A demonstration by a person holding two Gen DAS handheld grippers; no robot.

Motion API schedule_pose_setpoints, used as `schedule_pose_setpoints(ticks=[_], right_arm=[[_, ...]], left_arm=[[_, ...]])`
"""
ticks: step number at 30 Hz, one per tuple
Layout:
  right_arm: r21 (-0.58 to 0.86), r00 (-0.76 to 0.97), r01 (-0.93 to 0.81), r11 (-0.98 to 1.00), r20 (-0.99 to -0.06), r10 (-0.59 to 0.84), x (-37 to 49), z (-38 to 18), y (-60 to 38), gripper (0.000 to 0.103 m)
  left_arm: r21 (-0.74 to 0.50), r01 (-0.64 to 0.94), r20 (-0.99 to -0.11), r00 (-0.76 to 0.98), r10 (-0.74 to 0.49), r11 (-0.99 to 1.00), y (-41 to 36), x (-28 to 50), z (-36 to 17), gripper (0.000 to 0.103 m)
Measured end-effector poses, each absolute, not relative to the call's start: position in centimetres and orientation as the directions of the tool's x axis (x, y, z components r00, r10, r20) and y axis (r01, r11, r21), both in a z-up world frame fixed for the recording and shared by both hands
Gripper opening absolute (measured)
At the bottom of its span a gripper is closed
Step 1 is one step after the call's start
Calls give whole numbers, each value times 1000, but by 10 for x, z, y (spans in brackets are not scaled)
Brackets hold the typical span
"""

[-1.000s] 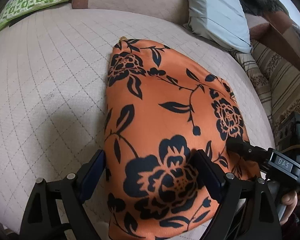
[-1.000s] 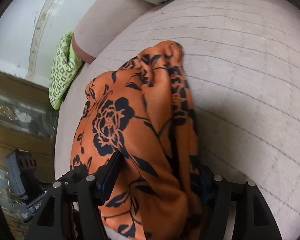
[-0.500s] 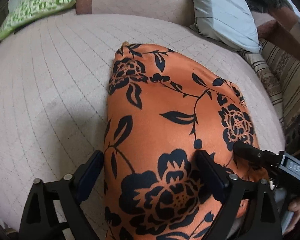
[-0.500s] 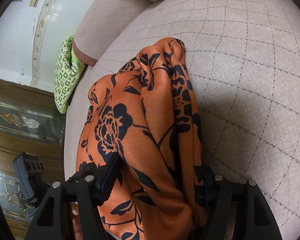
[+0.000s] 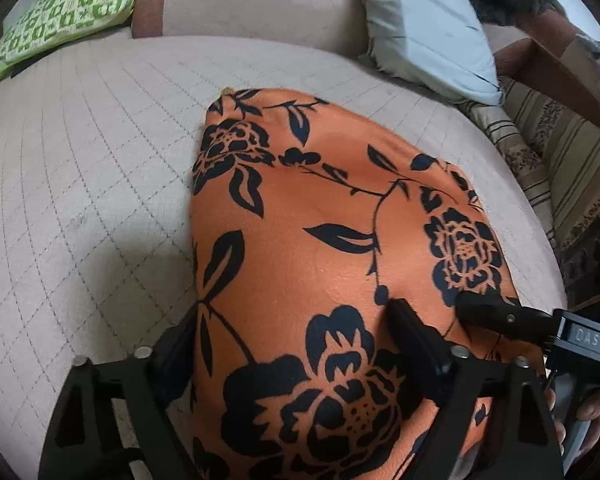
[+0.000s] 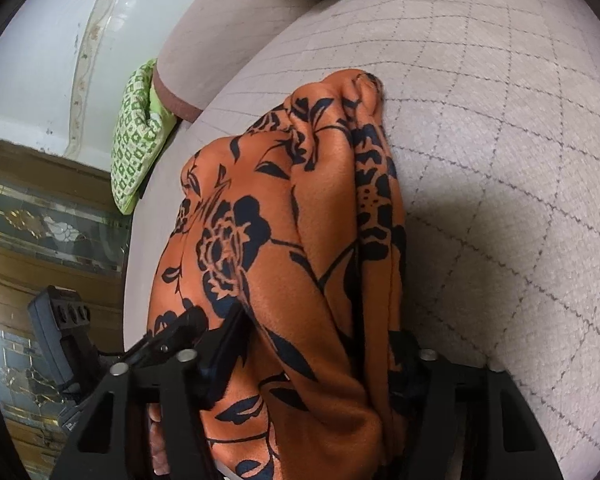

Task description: Fold small clothes

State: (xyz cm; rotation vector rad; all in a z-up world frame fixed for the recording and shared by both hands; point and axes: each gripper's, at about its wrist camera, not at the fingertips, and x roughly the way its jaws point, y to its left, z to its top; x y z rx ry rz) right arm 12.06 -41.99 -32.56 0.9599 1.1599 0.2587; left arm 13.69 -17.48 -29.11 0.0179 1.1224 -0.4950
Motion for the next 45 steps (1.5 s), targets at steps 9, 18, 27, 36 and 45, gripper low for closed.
schedule_pose_setpoints(ticks=[9, 18, 27, 36, 45], right_arm=[[744, 480, 218, 632, -645, 594, 115, -305, -413, 44], [738, 494, 49, 673, -603, 626, 98, -276, -388, 42], [687, 483, -100, 719, -599, 639, 82, -253, -344, 41], [666, 552, -143, 732, -560, 617, 67, -225, -329, 41], [657, 582, -191, 729, -523, 623, 76, -211, -296, 41]], left_arm=[[-220, 415, -835, 387, -390, 883, -165, 125, -264, 43], [-187, 376, -827, 438, -352, 908, -138, 92, -243, 42], [-115, 339, -803, 521, -288, 934, -114, 71, -215, 42], [-56, 343, -752, 603, -266, 938, -101, 61, -187, 42], [-29, 303, -718, 656, -231, 952, -71, 72, -172, 42]])
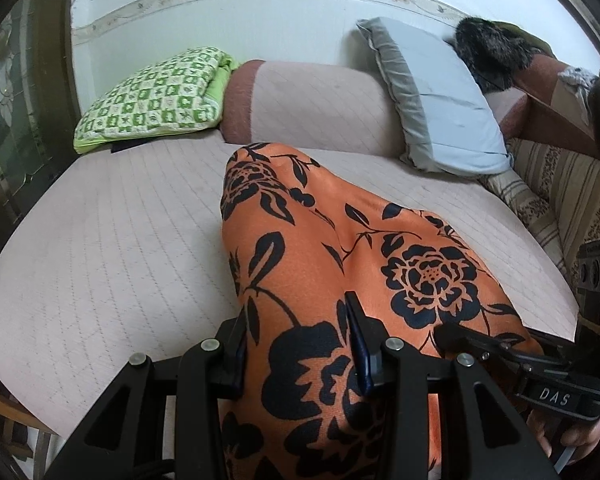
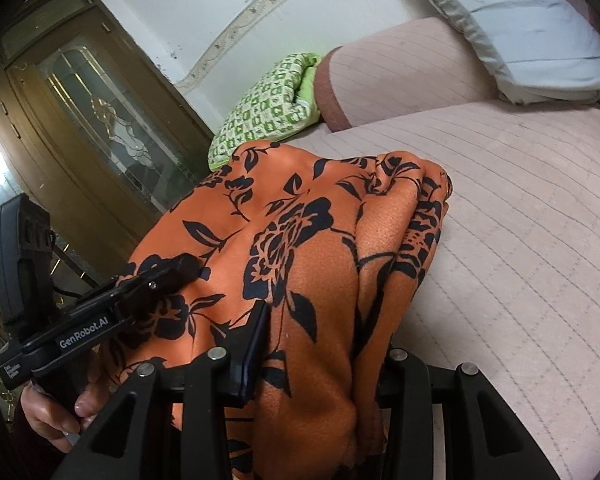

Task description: Fold small clothes

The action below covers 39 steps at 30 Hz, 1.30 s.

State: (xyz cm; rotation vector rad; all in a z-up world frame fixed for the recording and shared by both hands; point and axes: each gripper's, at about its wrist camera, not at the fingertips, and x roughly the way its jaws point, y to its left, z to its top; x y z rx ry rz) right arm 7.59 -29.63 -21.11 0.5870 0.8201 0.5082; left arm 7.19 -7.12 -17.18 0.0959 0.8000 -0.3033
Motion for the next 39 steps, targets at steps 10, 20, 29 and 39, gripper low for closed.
schedule_pose_setpoints(ticks=[10, 20, 29, 39], right_arm=[[622, 562, -212, 753, -553, 615, 88, -214, -270, 41], [576, 535, -213, 789, -607, 587, 99, -225, -260, 40], [561, 496, -201, 803, -648, 578, 113, -232, -252, 40], [544, 455, -215, 811, -679, 576, 119, -237, -248, 40]], left_arm=[[-29, 272, -732, 649, -206, 962, -59, 89, -181, 42], [-25, 255, -762, 621, -184, 966, -62, 98, -201, 42], [-29, 244, -787, 592, -173, 969, -62, 104, -217, 42], [-31, 228, -806, 570, -159, 973, -58, 106, -231, 42]])
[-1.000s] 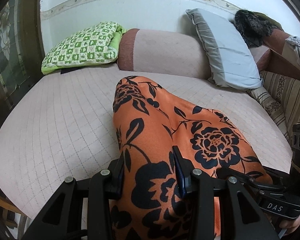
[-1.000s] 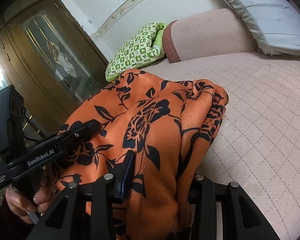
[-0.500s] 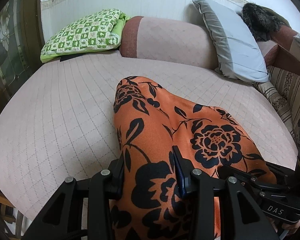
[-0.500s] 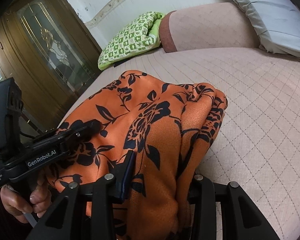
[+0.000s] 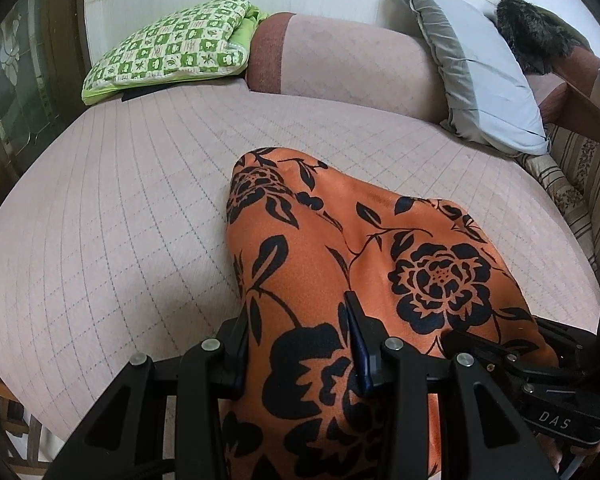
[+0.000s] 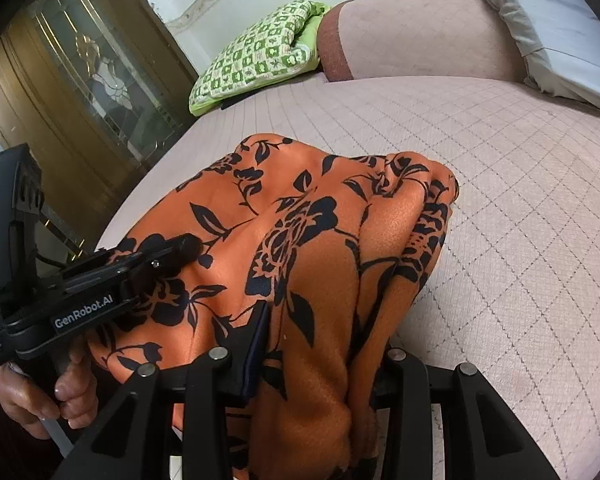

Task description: Fold small clothes

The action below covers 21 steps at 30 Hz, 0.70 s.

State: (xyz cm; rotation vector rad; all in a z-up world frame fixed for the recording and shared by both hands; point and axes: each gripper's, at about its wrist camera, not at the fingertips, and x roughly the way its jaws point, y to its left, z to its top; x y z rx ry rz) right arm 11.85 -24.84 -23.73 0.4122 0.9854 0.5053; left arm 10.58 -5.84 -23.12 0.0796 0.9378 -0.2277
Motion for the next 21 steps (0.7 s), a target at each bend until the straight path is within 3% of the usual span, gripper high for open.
schedule_pose_setpoints(ticks=[6, 10, 14, 17, 21], right_arm=[[560, 428, -198, 804, -689, 585, 121, -245, -250, 40], [601, 394, -170, 781, -685, 612, 127, -252, -256, 41], [616, 371, -139, 775, -693, 618, 131, -260, -258, 52], [614, 366, -120, 780, -703, 609, 129, -262, -260, 60], [617, 353, -102, 780, -711, 608, 126, -260, -268, 61]], left_arm=[[-22, 213, -826, 547, -138, 977, -58, 109, -241, 42], [-34, 195, -846, 516, -132, 980, -51, 114, -252, 50], [2, 193, -846, 523, -101, 981, -48, 113, -256, 64], [-27, 189, -857, 500, -120, 982, -43, 115, -255, 67], [-2, 193, -860, 500, -101, 981, -41, 112, -246, 70]])
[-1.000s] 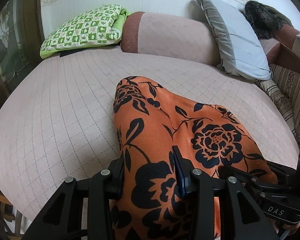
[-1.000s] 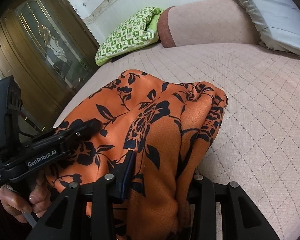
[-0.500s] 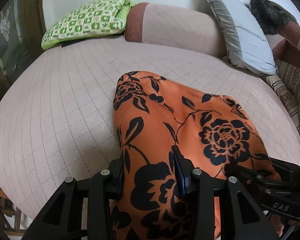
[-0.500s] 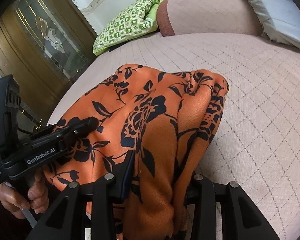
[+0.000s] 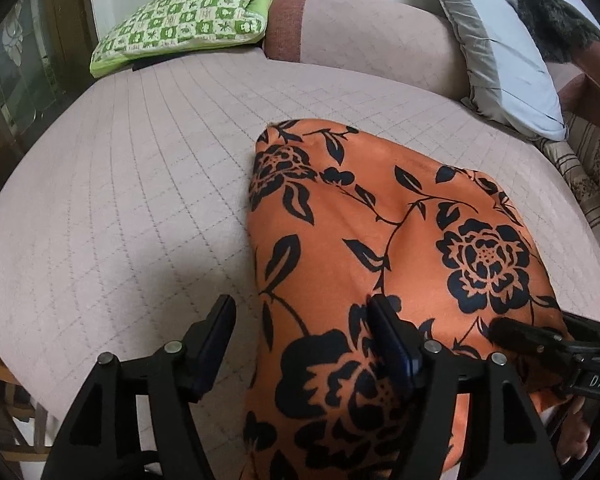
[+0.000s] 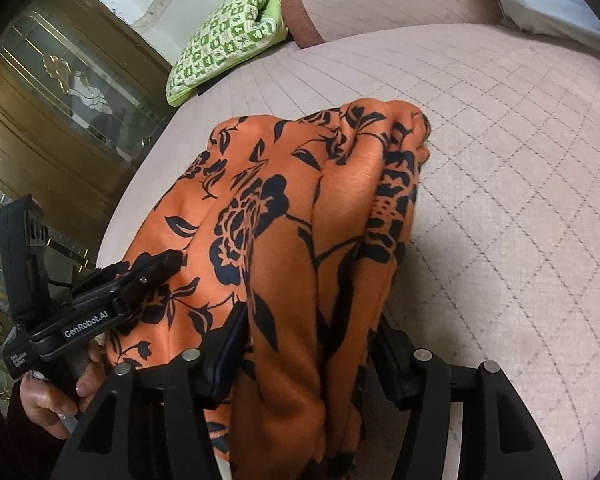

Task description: Fold small clothes

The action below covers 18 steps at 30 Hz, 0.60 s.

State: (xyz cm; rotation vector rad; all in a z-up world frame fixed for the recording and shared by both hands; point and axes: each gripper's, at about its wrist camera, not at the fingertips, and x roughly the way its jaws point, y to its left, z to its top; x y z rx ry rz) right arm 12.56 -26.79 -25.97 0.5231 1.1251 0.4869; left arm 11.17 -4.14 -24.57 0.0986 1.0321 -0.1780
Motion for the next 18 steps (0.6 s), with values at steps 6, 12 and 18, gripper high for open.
schedule_pose_setpoints(ticks=[6, 12, 18], right_arm=[[584, 491, -73, 808, -684, 539, 107, -231, -300, 61], [610, 655, -89, 787, -559, 508, 103, -202, -326, 40], [590, 618, -109, 800, -590, 519, 127, -208, -311, 28]], left_arm=[[107, 230, -805, 591, -52, 967, -53, 101, -211, 70], [152, 267, -763, 644, -59, 952, -69, 119, -181, 71], [193, 295, -813, 583, -16, 936, -81, 168, -198, 71]])
